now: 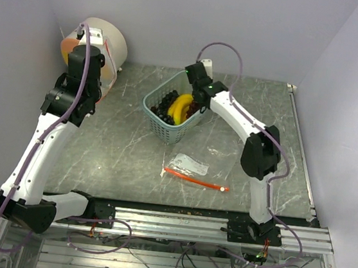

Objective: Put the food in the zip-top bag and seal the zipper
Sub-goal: Pick up the fake fruit from the bin.

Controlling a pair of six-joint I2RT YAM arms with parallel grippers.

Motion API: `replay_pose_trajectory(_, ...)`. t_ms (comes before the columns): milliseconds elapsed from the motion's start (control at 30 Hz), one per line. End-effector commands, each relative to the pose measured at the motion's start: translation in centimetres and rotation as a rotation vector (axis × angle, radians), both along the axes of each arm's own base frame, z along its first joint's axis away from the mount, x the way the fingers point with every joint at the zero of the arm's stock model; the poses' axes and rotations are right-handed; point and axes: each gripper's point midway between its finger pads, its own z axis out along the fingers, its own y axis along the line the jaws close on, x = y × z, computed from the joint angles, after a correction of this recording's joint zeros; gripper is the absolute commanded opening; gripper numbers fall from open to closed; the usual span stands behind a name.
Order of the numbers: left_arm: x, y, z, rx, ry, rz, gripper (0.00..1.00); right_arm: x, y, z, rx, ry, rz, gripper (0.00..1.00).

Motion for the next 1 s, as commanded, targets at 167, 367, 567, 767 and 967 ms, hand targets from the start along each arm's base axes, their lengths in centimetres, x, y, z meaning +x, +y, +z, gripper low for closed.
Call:
replay_pose_trajectory(167,1.6,-6.9,-4.1,-0.3,0.054,-0.259,0.07,-0.6,3.8,8.9,0.317,-0.136,0.338,0.0)
replay_pose_trajectory(367,1.8,-8.5,-6.9,-0.37,0.126,-0.293,0.07,-1.8,7.2,14.4,0.501,-0.186,0.52,0.0)
replay_pose_trajectory(567,2.1,-10.2,-9.0,-0.45,0.183,-0.333,0.07,-4.5,9.8,19.4,0.663,-0.212,0.688,0.0)
replay_pose_trajectory(767,2.6,-12.0,-12.6,-0.533,0.251,-0.349,0.07,-7.0,10.3,22.0,0.743,-0.221,0.768,0.0)
replay_pose_trajectory(967,3.8,-12.5,-14.0,-0.566,0.279,-0.323,0.07,-8.1,10.4,26.0,0.79,-0.284,0.818,0.0)
